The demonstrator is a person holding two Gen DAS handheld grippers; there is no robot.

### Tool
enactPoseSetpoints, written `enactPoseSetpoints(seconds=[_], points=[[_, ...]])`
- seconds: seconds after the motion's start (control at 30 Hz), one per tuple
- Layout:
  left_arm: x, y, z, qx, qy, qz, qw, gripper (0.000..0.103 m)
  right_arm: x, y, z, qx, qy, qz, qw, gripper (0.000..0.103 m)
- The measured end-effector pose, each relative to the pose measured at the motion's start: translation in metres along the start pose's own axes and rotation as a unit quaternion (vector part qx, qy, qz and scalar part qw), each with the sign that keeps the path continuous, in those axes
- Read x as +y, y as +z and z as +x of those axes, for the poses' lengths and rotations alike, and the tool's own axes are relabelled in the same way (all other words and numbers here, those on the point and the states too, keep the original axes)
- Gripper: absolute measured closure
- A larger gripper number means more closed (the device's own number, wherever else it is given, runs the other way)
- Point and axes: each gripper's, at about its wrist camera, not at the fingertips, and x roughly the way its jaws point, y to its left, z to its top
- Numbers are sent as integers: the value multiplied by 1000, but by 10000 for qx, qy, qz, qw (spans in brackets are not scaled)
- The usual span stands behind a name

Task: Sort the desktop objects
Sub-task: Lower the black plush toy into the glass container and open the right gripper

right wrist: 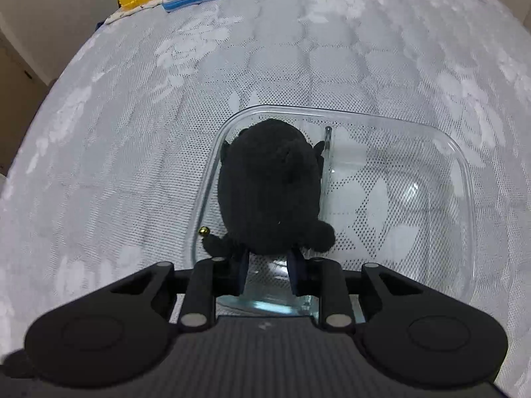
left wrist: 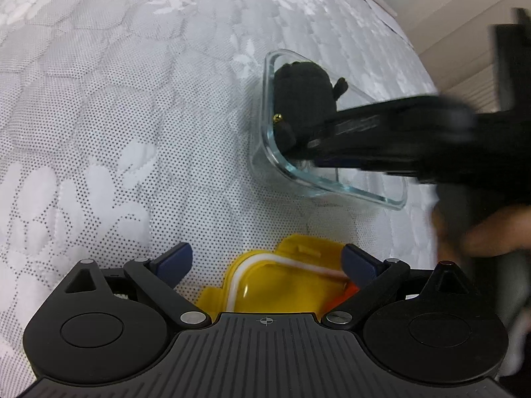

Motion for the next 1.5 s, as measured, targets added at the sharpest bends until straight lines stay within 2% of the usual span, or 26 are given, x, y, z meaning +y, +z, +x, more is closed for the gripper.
enactPoseSetpoints(seconds=[0.07,0.13,0.23,0.4,0.47,0.53,0.67,0.83,0.9,1.0,1.07,1.13,1.17,1.2,1.23,1.27,1.3,1.37,1.5], points=[[1,1,1,4,-9,-46,10000,4,-5,6,-22,-206,113,67,9997,75],[0,1,0,-2,-15,-53,10000,4,-6,12,-43,-637,110,11,9979,75],[-1,0,1,13,-18,-34,10000,4,-5,21,-50,-978,180,34,9950,74],[0,-1,4,77,39,-28,10000,3,2,27,-7,-929,-66,2,9957,72],[0,0,5,109,44,-10,9999,3,5,29,6,-994,-238,-318,9943,54],[-1,0,7,139,31,17,9999,3,-1,32,15,-799,-74,-86,9967,48],[-1,0,8,171,25,43,9998,3,-5,31,13,-685,52,-30,9976,48],[-2,1,8,163,0,67,9998,3,4,23,8,-582,-113,-301,9978,48],[-2,1,8,169,8,67,9998,3,6,25,11,-522,-104,-425,9977,44],[-1,0,8,164,29,25,9999,2,8,35,11,-356,-131,-439,9983,44],[2,0,6,136,40,-33,9999,2,2,39,-4,-566,9,-112,9983,46],[5,1,4,74,31,-114,9999,2,-3,40,-26,-996,185,36,9949,39],[5,2,4,54,24,-139,9999,2,-4,40,-35,-1127,262,51,9933,39],[5,2,5,60,24,-143,9999,2,-5,39,-42,-1237,341,68,9917,41],[6,2,5,66,24,-147,9999,2,-5,37,-41,-1112,390,92,9930,56],[6,2,6,71,25,-150,9999,2,-5,36,-37,-903,429,120,9949,82],[5,2,6,77,29,-135,9999,2,-4,34,-33,-692,468,148,9964,91],[5,2,6,77,32,-113,9999,2,-4,27,-20,-492,355,186,9980,94],[5,2,5,69,44,-140,9999,2,0,22,-5,-856,133,-65,9962,96]])
